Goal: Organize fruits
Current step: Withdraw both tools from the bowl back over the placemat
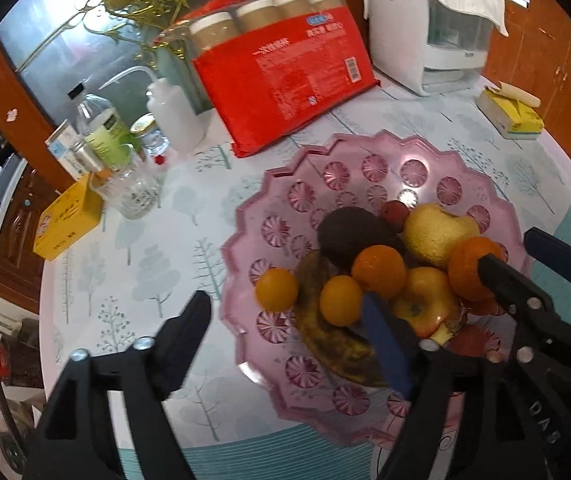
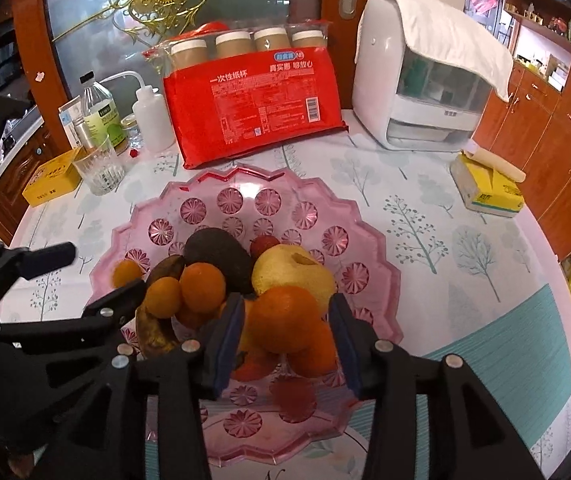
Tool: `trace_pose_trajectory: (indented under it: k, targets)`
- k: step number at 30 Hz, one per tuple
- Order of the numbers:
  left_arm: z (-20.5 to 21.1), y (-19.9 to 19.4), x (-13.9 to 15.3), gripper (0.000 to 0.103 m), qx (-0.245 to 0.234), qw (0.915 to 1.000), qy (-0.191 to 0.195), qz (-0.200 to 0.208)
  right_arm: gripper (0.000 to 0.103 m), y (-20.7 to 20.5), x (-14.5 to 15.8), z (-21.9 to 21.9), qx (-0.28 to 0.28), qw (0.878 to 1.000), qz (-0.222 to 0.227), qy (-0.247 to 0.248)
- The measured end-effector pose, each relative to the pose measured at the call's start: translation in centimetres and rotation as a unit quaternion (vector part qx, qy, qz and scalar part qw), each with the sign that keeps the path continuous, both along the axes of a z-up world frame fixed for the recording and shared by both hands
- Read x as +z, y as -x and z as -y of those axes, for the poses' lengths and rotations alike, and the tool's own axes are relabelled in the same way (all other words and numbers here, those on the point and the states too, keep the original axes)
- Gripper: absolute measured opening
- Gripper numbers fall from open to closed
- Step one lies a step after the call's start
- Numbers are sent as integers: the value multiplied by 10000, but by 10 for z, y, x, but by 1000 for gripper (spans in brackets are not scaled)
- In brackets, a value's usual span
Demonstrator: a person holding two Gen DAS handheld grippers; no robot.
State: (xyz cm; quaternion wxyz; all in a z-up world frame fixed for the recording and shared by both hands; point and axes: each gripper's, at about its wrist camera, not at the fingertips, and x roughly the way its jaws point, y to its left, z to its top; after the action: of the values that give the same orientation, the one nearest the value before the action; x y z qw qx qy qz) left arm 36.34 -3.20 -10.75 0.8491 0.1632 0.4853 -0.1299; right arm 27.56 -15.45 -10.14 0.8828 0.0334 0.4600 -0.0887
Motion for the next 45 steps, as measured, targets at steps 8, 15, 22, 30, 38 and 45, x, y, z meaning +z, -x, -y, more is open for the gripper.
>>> trace_pose_trajectory:
  k: [8, 15, 22, 30, 38, 45]
  targets:
    - [-13, 10, 15, 87, 157, 9998, 77, 60, 52, 10, 12, -1, -19, 9999, 127, -45]
    - [-20, 23, 27, 92, 270, 9993, 257, -41, 53, 19, 21, 0, -43, 9998, 178, -87]
    - [-23, 40, 41, 98, 399, 9984, 397, -3, 53, 35, 29, 4, -71, 9996, 235, -162]
    - [-18, 69, 56, 102, 421, 9973, 597, 52, 53, 60, 39, 18, -138, 9992, 302, -241]
    - [-8, 98, 69, 102, 385, 9967, 700, 129, 53, 84, 45, 34, -209, 9987, 303, -350]
    - [-5, 131, 80, 102, 428, 9960, 743, 239, 53, 108, 51, 37, -30, 9989, 294, -376]
